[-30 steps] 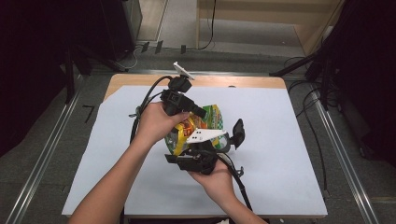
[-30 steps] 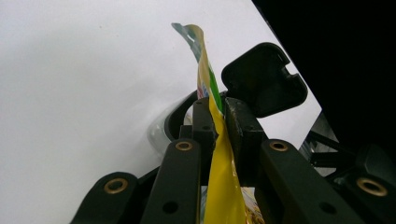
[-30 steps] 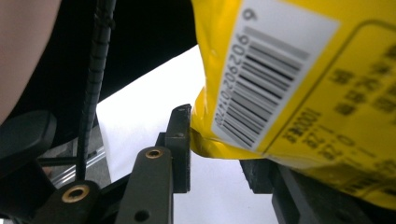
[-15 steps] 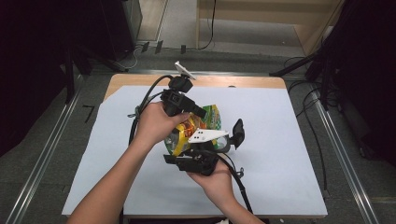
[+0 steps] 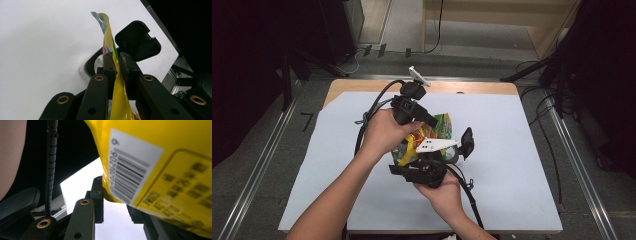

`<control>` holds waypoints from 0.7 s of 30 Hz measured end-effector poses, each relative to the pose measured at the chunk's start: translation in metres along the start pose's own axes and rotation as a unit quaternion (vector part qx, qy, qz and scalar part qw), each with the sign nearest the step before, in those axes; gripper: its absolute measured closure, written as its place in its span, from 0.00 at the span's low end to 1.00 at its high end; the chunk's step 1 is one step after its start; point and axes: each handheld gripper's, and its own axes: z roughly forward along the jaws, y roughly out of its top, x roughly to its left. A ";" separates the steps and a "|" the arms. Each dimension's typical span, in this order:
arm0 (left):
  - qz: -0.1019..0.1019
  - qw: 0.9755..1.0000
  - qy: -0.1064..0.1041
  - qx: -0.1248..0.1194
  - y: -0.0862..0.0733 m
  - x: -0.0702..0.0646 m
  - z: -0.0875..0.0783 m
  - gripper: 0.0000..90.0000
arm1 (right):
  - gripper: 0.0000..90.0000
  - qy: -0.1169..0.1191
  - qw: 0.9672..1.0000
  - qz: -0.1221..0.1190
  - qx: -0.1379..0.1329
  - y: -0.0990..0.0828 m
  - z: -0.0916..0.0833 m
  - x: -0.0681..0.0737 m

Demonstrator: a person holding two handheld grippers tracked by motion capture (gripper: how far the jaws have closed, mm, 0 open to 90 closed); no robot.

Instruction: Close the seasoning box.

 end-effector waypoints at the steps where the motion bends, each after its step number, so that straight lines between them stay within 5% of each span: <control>1: 0.000 1.000 -0.001 0.001 0.000 0.000 0.000 0.93 | 0.79 -0.001 1.000 0.000 0.000 0.000 0.000 0.000; 21: -0.010 1.000 -0.004 0.005 0.003 0.008 0.003 0.93 | 0.78 -0.010 1.000 -0.010 0.002 0.001 -0.001 0.000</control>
